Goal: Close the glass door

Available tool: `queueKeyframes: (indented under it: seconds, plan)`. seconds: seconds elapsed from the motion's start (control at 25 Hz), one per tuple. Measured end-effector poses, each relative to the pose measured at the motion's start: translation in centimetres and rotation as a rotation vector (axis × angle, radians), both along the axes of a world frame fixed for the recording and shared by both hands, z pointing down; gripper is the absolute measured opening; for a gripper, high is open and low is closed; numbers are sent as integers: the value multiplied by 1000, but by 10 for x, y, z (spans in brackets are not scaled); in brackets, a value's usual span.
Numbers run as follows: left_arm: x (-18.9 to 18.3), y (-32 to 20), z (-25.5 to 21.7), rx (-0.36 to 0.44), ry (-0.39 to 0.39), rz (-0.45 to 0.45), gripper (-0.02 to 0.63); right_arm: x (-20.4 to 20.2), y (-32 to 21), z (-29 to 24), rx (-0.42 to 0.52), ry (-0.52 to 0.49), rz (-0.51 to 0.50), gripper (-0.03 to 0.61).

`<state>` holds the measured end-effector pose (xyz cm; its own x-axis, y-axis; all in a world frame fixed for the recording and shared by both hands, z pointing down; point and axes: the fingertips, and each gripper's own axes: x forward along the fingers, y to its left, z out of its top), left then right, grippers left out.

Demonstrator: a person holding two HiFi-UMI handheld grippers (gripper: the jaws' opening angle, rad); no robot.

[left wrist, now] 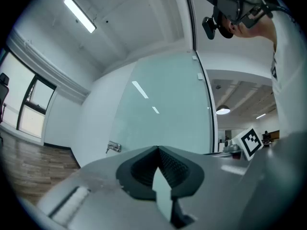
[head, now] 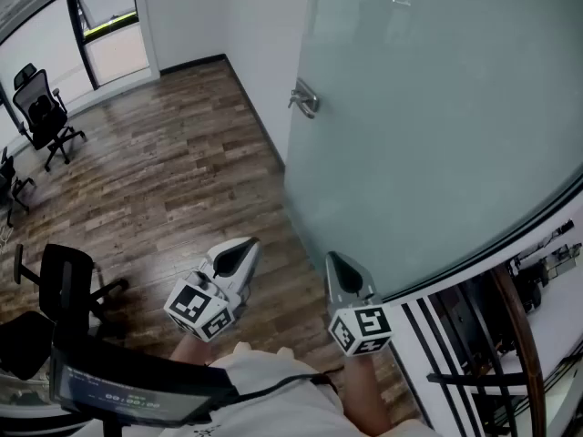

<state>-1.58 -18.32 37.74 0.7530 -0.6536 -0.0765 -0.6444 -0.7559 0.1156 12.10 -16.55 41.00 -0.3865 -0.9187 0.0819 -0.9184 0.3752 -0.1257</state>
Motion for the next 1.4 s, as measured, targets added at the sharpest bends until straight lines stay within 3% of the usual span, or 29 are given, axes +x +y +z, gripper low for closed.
queueKeyframes:
  seconds: [0.4,1.0,1.4]
  plan:
    - [15,0,3,-8,-9,-27,0,12,2,1,5,7,-25,8]
    - [53,33,26,-47,-33,-52,0,56,33,38,-55,-71,-65,9]
    - [56,1,20,-22,-18,-55,0,67,20,40,-45,-78,-28,9]
